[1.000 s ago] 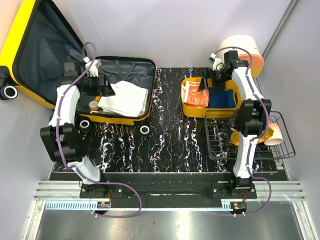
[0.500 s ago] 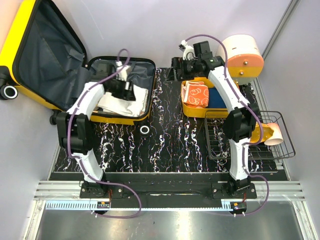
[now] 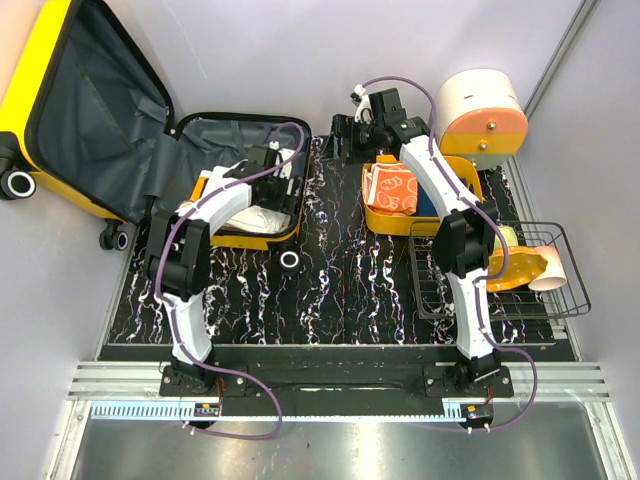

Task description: Open, take out, and arrange the luggage

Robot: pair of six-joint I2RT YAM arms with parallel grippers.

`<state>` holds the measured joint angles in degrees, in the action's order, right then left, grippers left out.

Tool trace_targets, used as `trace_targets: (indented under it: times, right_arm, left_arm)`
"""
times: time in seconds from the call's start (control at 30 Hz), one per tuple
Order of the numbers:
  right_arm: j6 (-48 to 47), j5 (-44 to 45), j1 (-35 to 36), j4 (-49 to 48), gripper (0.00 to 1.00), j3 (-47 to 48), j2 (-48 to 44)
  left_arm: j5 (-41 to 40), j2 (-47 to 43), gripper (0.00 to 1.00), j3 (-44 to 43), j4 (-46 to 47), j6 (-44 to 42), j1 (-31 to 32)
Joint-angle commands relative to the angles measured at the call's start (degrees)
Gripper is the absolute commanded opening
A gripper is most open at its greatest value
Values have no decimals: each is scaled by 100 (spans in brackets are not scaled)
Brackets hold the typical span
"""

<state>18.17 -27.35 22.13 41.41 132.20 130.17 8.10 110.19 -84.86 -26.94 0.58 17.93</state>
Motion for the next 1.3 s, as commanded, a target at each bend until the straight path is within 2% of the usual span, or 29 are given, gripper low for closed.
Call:
trace_targets:
  times: [0.0,0.07,0.1,0.2,0.23,0.27,0.3,0.43,0.53,0.83,1.27]
  right_arm:
    - [72,301,28,-247,96,271,-123]
    - [81,292,28,-256,96,245,-123]
    - [90,283,28,-265,96,201,-115]
    - [125,126,28,-396,95,139,-123]
    - [151,-5,28,-458,94,104,-132]
    - [238,-102,28,-632,94,61,-141]
    - [283,-182,46,-730,94,-27,-150]
    - [634,-621,168,-1134,94,-63,-54]
    - [837,-788,370,-1319,96,16,69]
    - [907,-781,915,-1539,100,113,552]
    - [889,-244,1355,-1908,100,728,1414]
  left_arm:
    - [-1064,476,69,163,356,206,52]
    - [-925,582,58,31,163,267,-26]
    - [-907,565,45,40,189,250,-18]
    - [-530,337,22,22,102,258,-123]
    - [-241,249,9,31,84,285,-237]
    - [-65,66,2,40,75,337,-307]
    - [111,-14,0,22,14,355,-378]
    - [1419,-428,0,66,-13,408,-930]
    - [2044,-691,0,127,83,452,-1264]
    - [3012,-771,0,136,286,636,-1959]
    - [3418,-797,0,198,303,549,-2206]
